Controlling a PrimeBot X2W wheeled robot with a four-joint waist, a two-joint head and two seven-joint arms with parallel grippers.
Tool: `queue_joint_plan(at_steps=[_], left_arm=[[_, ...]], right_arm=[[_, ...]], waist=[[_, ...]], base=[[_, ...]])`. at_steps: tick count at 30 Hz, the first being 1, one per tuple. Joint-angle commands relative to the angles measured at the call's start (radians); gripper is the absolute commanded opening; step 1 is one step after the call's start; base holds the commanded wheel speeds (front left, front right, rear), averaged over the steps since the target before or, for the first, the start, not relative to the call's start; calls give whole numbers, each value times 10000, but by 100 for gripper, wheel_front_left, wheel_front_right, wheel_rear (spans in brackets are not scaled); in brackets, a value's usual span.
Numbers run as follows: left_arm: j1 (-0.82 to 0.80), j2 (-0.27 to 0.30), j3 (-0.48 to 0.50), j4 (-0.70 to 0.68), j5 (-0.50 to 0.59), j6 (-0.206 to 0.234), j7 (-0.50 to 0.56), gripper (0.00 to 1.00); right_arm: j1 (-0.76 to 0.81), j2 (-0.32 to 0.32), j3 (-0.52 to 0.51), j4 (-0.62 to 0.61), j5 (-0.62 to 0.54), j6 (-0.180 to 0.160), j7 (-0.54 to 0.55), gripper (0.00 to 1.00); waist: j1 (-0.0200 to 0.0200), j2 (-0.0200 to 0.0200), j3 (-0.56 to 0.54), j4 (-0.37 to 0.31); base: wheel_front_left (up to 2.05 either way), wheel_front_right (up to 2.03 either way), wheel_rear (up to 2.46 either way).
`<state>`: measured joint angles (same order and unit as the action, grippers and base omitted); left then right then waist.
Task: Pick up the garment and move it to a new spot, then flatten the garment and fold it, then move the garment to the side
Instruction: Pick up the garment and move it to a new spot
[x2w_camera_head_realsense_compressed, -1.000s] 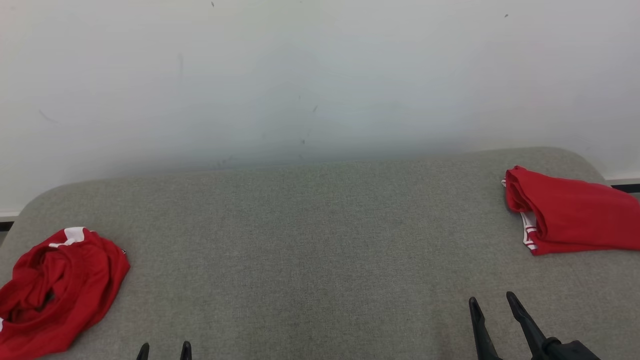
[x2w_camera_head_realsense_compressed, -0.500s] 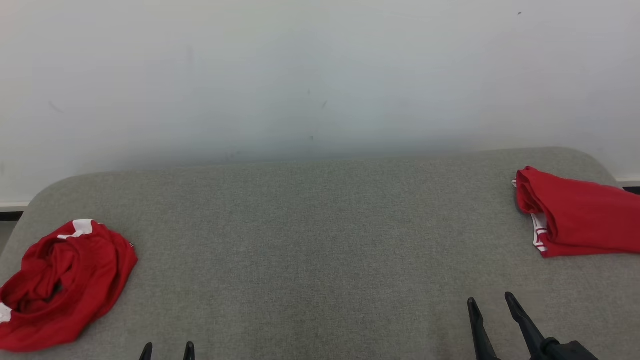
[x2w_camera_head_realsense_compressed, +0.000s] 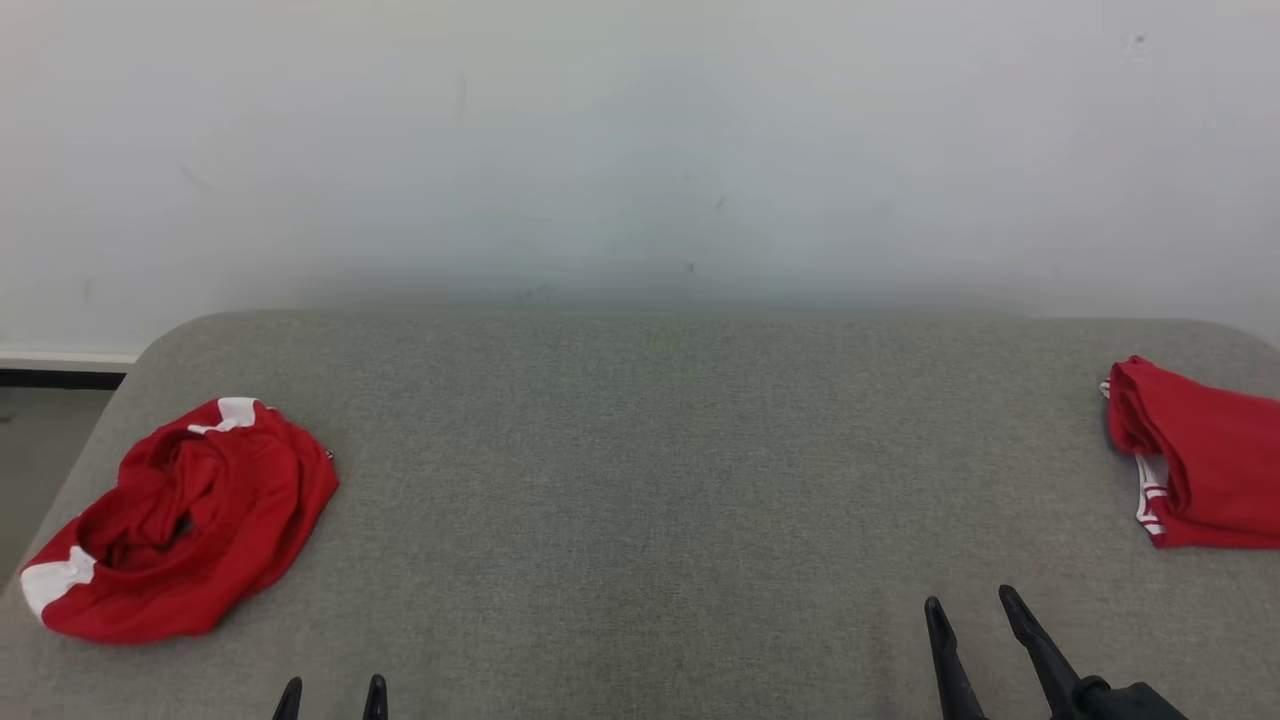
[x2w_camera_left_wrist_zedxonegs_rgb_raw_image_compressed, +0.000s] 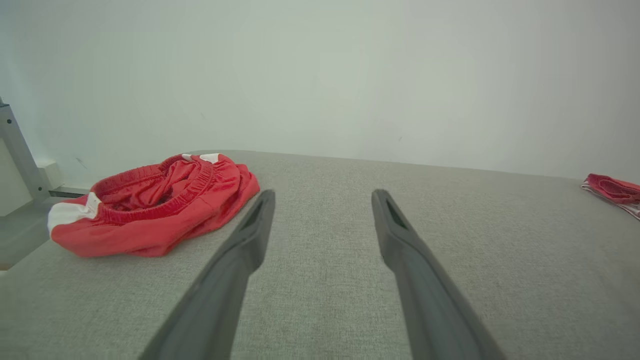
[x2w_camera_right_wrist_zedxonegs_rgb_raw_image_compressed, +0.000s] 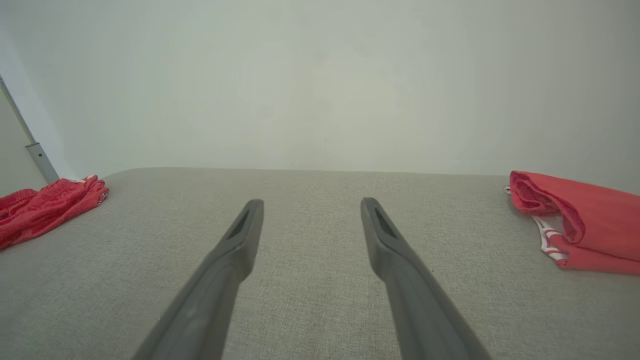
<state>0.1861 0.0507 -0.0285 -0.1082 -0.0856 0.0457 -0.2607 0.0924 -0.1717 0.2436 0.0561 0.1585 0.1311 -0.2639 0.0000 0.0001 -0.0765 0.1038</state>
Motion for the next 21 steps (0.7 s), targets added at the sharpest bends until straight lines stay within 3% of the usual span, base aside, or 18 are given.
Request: queue_joint_plan(at_steps=[1,21], left_arm=[[5,-2,21,-48,45,-21,-51,100],[-72,-1,285,-122,219,-191,-52,100]], right_arm=[[24,14,29,-31,30,-7,-9,100],[-85,256,291,-45,136,-7,-11,100]], waist=[[0,-1,42,299],[0,-1,19,2264]], base=[[0,0,0],[0,0,0]])
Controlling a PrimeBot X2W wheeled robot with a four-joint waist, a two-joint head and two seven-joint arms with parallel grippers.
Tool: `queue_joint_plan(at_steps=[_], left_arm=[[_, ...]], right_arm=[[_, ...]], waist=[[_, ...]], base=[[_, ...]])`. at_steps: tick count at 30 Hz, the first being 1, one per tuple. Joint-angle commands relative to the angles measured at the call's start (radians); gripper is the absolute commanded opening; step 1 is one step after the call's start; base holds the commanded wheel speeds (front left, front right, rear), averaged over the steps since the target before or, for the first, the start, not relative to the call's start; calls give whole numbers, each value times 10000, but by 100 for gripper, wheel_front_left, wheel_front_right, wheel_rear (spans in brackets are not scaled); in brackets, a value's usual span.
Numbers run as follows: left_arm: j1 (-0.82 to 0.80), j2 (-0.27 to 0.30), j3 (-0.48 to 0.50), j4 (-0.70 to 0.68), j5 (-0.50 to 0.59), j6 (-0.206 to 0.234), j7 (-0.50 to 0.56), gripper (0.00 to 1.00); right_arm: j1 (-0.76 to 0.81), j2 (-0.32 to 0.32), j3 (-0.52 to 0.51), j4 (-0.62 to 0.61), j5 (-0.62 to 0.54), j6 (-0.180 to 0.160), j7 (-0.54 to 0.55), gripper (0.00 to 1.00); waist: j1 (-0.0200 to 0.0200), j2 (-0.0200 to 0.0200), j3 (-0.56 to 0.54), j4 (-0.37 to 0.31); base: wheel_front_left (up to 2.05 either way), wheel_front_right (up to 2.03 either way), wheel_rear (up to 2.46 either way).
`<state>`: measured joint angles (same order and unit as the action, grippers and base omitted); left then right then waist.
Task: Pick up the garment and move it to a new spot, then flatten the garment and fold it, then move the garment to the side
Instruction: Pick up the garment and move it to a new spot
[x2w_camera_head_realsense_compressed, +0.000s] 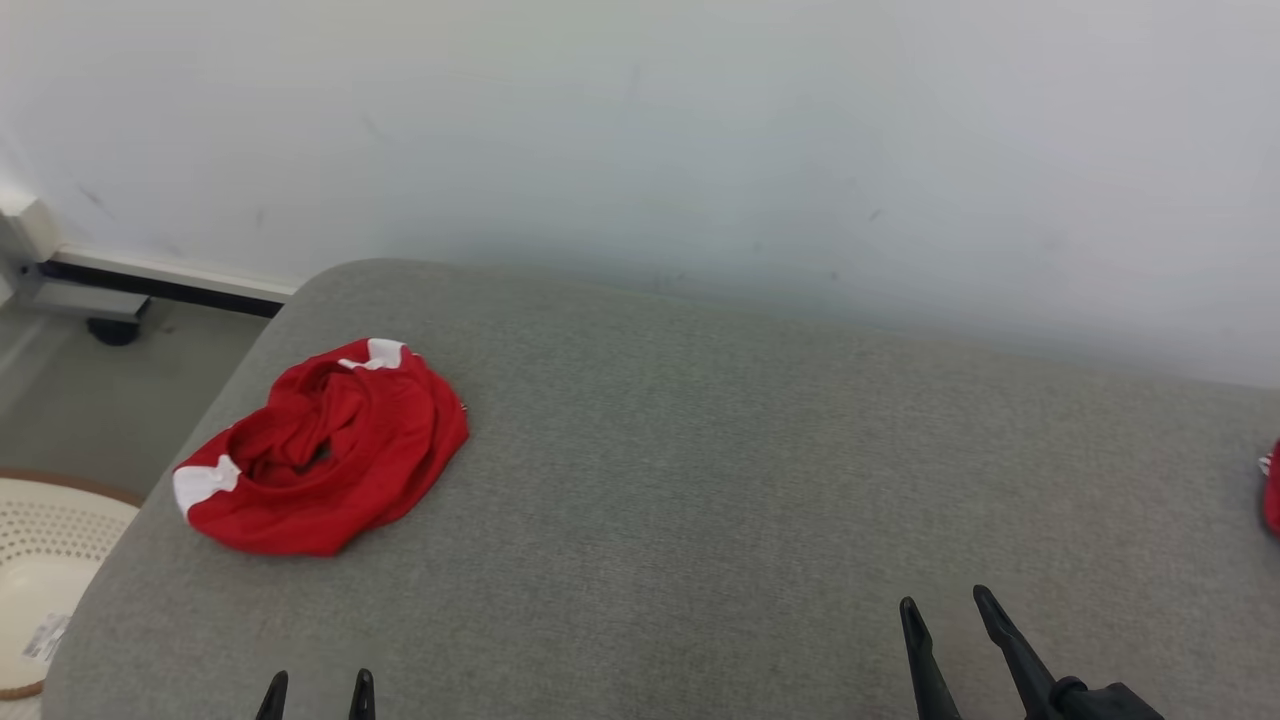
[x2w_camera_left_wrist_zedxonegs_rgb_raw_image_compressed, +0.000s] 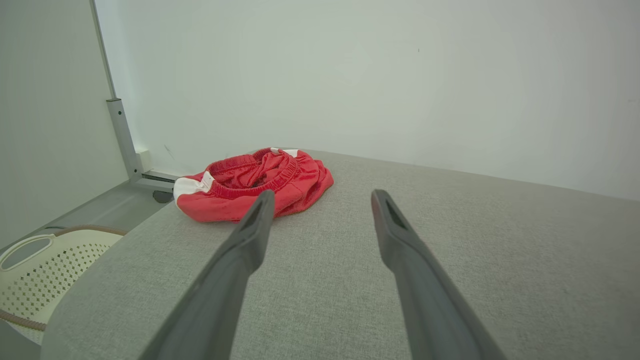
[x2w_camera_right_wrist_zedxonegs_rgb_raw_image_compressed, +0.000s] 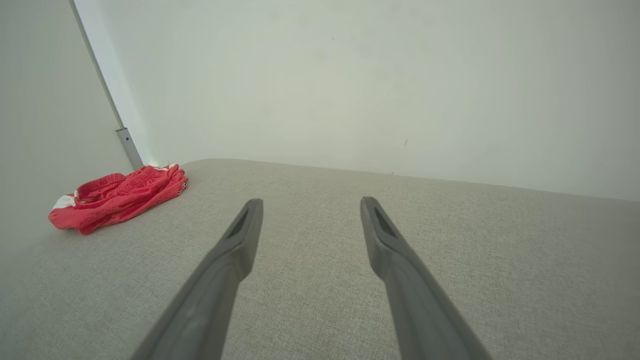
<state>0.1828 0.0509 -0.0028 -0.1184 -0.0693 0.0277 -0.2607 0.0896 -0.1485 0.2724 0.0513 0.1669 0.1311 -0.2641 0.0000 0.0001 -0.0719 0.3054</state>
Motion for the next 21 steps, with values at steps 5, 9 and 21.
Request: queue_joint_plan(at_steps=[5,9,21], left_arm=[[-4,-3,45,-57,76,-41,-52,100],[10,-3,70,-41,53,-34,-52,100],[20,-3,246,38,-86,42,-52,100]], right_arm=[[-152,69,-1,40,53,-7,-7,100],[-103,91,-22,41,54,-7,-9,100],[-116,-25,91,85,101,-7,-8,100]], waist=[[0,-1,-13,636],[0,-1,-23,908],[0,-1,19,1144]], base=[[0,0,0],[0,0,0],[0,0,0]])
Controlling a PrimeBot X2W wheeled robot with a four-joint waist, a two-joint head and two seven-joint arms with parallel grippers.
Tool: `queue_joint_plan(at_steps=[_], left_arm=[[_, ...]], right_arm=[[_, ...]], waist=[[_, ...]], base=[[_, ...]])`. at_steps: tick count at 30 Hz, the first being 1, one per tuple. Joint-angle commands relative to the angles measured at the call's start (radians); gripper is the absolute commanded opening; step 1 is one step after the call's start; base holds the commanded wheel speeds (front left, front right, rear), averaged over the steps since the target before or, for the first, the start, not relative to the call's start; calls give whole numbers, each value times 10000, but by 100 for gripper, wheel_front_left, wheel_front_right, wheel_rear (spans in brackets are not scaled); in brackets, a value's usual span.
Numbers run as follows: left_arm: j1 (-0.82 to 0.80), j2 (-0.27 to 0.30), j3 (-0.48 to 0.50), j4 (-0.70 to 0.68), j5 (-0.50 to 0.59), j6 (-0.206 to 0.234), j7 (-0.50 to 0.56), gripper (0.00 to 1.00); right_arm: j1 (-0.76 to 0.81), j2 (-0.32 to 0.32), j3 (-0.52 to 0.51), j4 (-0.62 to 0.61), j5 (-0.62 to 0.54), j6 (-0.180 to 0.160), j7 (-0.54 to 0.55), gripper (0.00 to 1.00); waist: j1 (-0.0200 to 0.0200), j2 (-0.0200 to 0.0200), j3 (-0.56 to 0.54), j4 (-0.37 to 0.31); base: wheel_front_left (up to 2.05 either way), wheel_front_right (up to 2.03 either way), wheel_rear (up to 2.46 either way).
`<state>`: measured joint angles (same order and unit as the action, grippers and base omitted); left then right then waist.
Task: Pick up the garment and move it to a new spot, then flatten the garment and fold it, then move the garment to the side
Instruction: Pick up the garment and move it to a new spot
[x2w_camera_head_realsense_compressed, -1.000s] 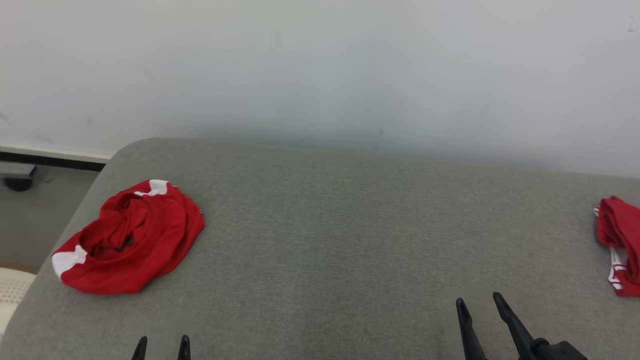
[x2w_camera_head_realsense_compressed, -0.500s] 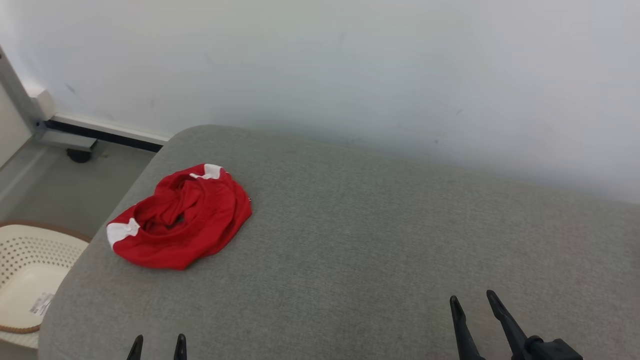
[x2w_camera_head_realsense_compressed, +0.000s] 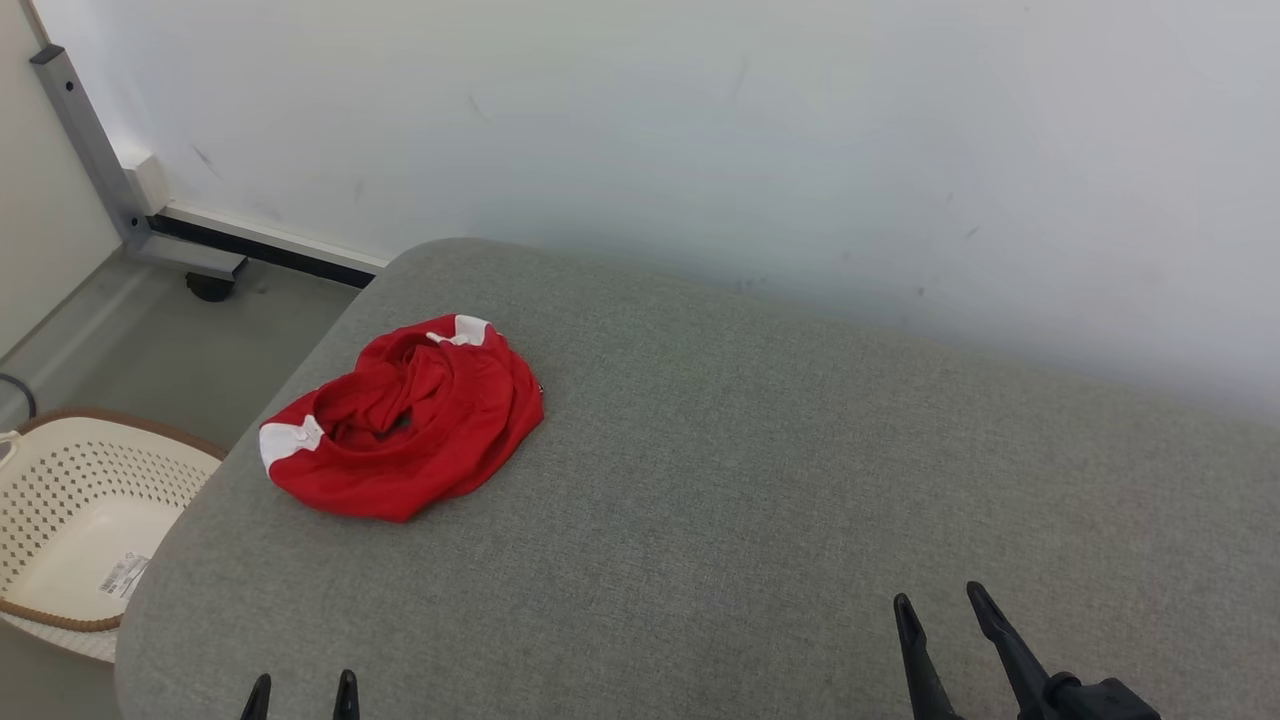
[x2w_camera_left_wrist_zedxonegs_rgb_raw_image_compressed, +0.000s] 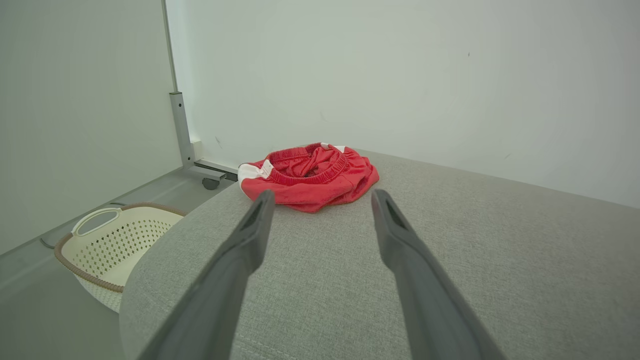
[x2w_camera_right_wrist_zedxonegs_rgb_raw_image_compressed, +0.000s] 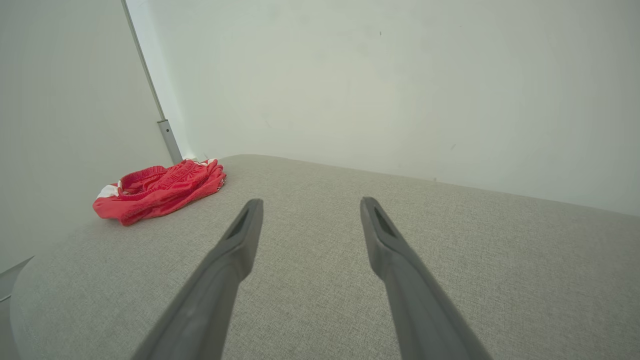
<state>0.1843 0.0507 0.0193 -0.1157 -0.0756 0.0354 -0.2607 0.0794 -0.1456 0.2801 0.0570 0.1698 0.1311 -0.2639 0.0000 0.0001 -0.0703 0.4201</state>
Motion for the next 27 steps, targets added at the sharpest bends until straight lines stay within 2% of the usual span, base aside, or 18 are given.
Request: queue_joint_plan(at_steps=[1,12,17,20,27], left_arm=[[-3,-1,33,9,-56,-9,-52,100],[-694,-1,241,602,-785,40,-50,100],[-1218,8,-76,660,-1046,456,-52,100],[-1975,1,-100,1027,-1146,414,-52,100],[-4355,78,269,2577,-1373,-89,-52,100]], right_arm=[[-11,-72,18,30,78,-7,-10,100],[-93,-430,-123,-77,35,-7,-10,100],[-321,-676,-175,-153,5,-7,-10,100],[-509,-903,-186,-185,-29,-7,-9,100],[-1080,-1492,-150,-277,-40,-7,-10,100]], waist=[[0,-1,9,-8],[0,-1,576,-210],[0,-1,1082,-296],[0,-1,1505,-334],[0,-1,2540,-477]], base=[[0,0,0],[0,0,0],[0,0,0],[0,0,0],[0,0,0]])
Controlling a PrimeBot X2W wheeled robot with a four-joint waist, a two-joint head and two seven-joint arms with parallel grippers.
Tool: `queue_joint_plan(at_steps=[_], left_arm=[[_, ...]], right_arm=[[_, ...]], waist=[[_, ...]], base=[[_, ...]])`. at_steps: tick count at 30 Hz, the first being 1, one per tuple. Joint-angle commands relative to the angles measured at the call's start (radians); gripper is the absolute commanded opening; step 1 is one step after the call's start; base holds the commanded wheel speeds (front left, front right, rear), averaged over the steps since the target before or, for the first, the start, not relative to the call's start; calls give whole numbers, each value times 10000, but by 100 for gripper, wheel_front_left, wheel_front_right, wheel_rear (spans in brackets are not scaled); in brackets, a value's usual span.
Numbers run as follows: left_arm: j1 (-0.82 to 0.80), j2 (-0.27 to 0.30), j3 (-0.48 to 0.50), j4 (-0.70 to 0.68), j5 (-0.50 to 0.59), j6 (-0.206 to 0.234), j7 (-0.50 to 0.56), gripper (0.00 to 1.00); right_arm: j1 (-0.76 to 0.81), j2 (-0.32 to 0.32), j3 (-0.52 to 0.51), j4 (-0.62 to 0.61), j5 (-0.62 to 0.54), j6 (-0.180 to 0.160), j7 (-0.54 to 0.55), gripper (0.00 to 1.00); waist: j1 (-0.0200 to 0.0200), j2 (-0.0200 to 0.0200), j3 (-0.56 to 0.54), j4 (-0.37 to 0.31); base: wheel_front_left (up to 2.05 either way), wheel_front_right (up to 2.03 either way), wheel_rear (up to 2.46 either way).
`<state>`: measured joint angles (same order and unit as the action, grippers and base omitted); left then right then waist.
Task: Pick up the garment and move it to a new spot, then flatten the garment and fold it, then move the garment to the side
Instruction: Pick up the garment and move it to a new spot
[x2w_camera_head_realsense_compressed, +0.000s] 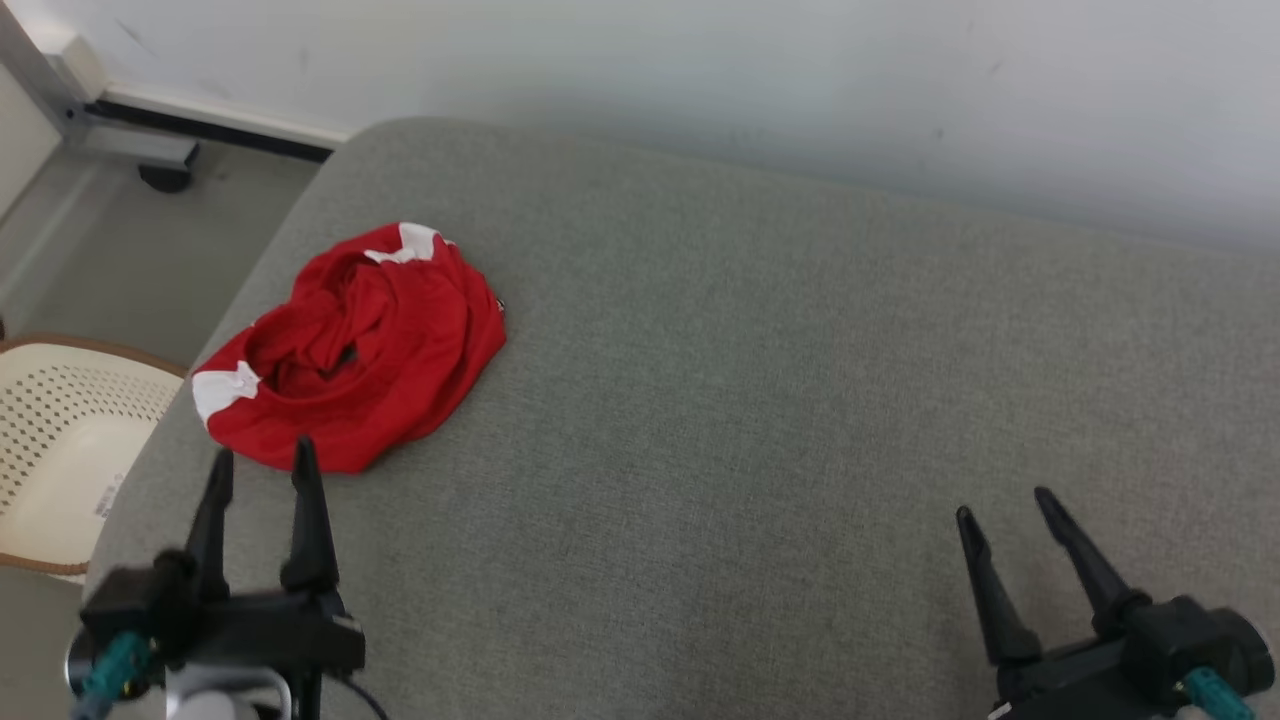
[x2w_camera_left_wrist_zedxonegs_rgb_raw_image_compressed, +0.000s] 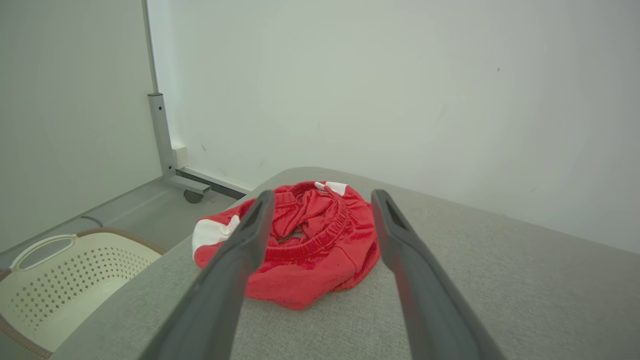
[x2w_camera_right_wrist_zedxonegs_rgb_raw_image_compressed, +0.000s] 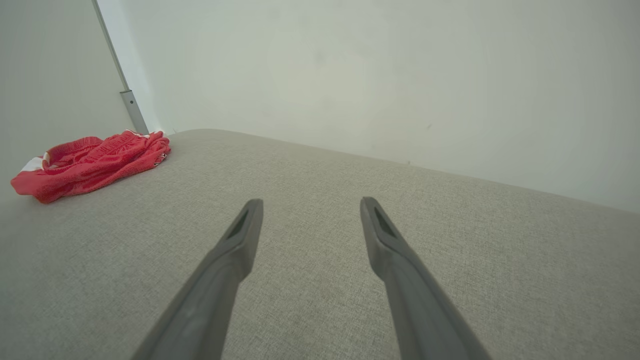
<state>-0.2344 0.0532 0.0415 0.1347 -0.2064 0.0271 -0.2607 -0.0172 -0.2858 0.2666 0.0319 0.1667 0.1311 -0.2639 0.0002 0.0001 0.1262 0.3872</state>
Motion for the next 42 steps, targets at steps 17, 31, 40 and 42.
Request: queue_joint_plan(at_steps=[17,31,40,42], left_arm=[[-5255,781,427,4666,-824,-891,740,100],[-8416,1337,307,7867,-1183,-877,2760,100],[-9602,1604,260,9547,-1370,-805,3963,100],[-9728,1699,302,9813,-1477,-832,4085,100]], right_arm=[[-1175,-1188,-343,-388,-34,-7,-10,100],[-1748,-1725,-544,-502,13,-7,-4,100],[-2212,-1688,-392,-297,114,-10,33,100],[-2248,-1673,-387,-259,152,-10,39,100]], waist=[[-2,-1,2706,-880],[-2,-1,3833,-993],[-2,-1,4365,-1224],[-2,-1,4424,-1297]], base=[[0,0,0],[0,0,0],[0,0,0],[0,0,0]])
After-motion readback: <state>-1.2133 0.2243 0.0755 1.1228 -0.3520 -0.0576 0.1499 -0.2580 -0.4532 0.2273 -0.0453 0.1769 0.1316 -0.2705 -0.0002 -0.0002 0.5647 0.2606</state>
